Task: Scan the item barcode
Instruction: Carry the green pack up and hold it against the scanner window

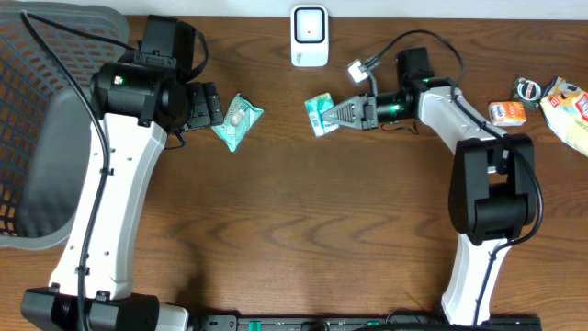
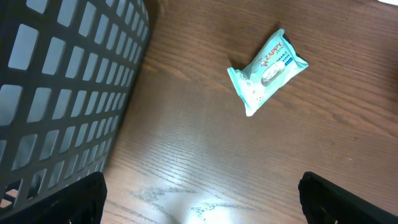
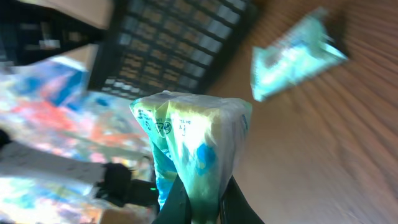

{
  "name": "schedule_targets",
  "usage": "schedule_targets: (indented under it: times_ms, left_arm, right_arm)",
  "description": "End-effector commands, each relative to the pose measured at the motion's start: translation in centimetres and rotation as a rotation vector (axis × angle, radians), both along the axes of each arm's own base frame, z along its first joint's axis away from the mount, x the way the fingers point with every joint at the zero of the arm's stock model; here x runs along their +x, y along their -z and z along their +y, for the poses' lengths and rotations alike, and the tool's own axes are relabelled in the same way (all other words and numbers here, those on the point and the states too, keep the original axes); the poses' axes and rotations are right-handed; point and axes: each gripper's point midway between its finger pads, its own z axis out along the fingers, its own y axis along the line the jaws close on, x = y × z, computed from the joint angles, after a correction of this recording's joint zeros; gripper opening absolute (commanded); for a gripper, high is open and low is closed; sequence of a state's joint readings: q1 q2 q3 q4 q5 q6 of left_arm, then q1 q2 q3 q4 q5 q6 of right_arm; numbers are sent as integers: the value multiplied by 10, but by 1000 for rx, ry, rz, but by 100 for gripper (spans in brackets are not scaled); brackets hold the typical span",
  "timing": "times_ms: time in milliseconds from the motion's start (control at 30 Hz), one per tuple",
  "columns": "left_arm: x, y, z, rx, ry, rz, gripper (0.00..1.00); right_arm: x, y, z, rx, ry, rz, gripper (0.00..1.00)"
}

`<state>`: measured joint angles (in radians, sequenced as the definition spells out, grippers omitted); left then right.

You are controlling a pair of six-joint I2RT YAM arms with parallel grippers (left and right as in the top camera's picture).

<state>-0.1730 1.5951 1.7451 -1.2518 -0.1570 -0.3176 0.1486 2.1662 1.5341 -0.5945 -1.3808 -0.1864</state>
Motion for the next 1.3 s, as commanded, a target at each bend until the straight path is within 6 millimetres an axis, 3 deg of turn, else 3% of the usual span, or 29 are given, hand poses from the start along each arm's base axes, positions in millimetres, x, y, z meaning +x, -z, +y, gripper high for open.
schedule_targets:
  times_ms: [0,167,367,500,700,967,1267]
  left_arm:
    - [-1,0,3,8,-14,0,98]
    - [-1,0,3,8,-14,0,98]
    - [-1,0,3,8,-14,0,98]
    - [-1,0,3,8,-14,0,98]
    - [-1,0,3,8,-14,0,98]
    - [-1,0,3,8,-14,0,98]
    - [-1,0,3,8,-14,0,98]
  right_arm:
    - [5,25,11,-221,69,39,1]
    - [23,58,11,-509,198,19,1]
    - [65,53,-3,-798,360,-159,1]
    - [105,32,-9,-942,458,-440,1]
    - [144,-1,-3,-1049,564,-774,1]
    - [171,-44,7,-951,725,-903,1]
    - [202,-107,9,-890,805,-1054,1]
